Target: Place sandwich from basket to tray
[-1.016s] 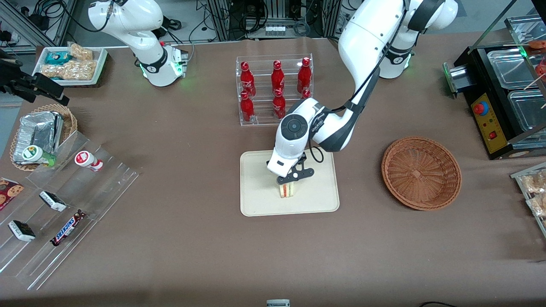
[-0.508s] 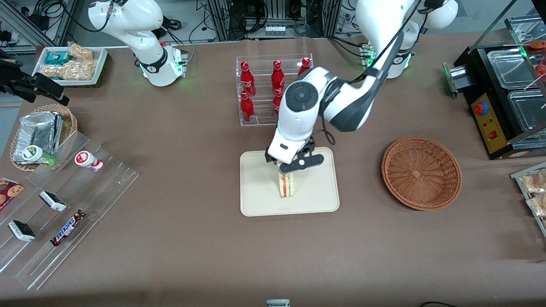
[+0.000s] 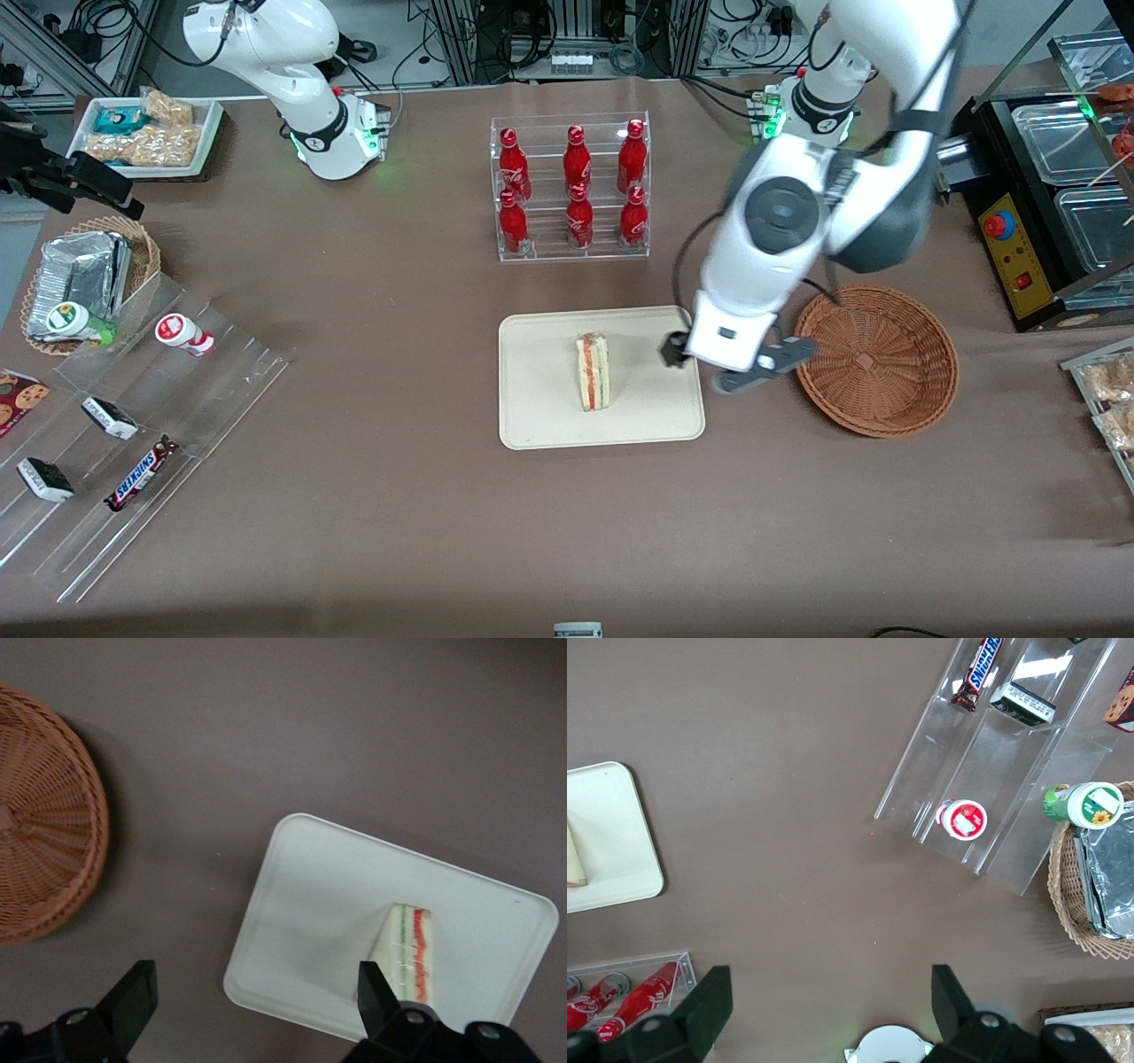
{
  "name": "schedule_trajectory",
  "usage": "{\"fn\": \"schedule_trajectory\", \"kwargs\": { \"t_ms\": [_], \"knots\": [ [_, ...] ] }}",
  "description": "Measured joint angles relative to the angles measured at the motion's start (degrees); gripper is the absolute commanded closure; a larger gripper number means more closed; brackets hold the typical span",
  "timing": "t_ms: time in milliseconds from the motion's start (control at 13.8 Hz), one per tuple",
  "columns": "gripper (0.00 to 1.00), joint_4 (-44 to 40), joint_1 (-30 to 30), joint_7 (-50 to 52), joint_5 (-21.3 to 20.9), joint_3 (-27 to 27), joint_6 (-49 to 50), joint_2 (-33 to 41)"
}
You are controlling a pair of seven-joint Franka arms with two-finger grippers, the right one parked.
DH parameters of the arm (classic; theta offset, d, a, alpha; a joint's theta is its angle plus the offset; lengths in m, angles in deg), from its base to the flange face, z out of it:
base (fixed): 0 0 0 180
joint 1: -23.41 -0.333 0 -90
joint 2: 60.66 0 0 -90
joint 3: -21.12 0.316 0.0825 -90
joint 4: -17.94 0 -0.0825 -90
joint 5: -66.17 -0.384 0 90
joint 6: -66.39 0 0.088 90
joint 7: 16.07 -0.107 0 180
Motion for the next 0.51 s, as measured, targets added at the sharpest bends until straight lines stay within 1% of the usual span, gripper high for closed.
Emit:
{"fn": "schedule_trajectory", "kwargs": {
  "t_ms": [218,508],
  "knots": [
    [0.00,4.23,-6.87,-11.48,1.04,0.08,3.19,4.81],
    [0.00,5.60,-14.30,-24.75,1.11,0.14,8.42,8.81]
  ]
}}
